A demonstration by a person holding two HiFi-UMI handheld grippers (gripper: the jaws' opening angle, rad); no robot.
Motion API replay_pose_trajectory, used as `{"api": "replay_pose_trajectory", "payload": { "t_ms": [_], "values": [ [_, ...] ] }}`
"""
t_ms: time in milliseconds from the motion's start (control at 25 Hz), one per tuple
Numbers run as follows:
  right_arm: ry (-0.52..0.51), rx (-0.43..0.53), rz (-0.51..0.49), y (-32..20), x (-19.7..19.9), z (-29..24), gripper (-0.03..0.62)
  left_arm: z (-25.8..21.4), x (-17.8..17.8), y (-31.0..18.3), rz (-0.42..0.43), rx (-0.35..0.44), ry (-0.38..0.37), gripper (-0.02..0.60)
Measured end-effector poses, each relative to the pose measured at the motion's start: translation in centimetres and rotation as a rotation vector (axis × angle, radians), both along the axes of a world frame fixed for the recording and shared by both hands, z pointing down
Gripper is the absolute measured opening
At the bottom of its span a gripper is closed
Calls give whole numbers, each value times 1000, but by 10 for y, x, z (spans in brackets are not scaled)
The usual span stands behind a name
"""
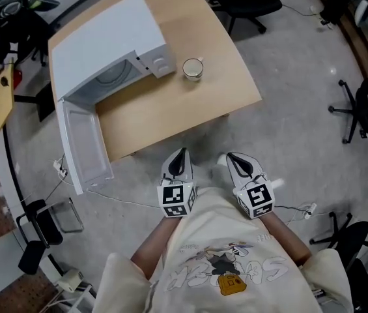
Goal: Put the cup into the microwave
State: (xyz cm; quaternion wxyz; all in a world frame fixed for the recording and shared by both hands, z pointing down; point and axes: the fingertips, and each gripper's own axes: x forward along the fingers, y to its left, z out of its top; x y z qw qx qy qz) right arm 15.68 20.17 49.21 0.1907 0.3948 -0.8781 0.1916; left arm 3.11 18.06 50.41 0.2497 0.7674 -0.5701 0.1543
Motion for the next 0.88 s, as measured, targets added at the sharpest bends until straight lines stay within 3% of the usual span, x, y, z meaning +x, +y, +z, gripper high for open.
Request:
{"api": "replay_pose_trajectory", "payload": {
  "t_ms": [40, 80, 120, 240, 320, 440, 520, 600, 680, 800, 880],
  "values": [
    [-19, 0, -13, -4, -2, -1, 34, 0, 1, -6, -3, 10, -3, 3],
    [-33, -1, -21, -10, -3, -1, 108, 0, 2, -11, -5, 11, -2, 27],
    [-37, -2, -22, -15, -5, -2, 112, 0, 2, -17, -4, 10, 0, 57],
    [-15, 20, -13, -38, -11, -2, 84, -2, -1, -38, 16, 13, -3, 66],
    [-5, 44, -8, -61, -19, -4, 6, 0, -9, -59, 31, 13, -2, 66],
    [-4, 40, 17, -97, -32, -2, 6, 2, -23, -94, 64, 16, 0, 77],
    [9, 27, 48, -114, -38, -1, 6, 10, -25, -118, 108, 12, -3, 130],
    [28, 17, 84, -129, -41, 1, 6, 24, -23, -146, 159, 1, -23, 261],
    [49, 17, 101, -141, -45, 0, 6, 39, -21, -177, 198, 22, -56, 341],
    [82, 6, 105, -152, -40, -2, 6, 50, -12, -216, 217, 142, -78, 358],
    [105, -7, 118, -160, -28, -2, 6, 67, 4, -238, 247, 178, -89, 365]
  ]
}}
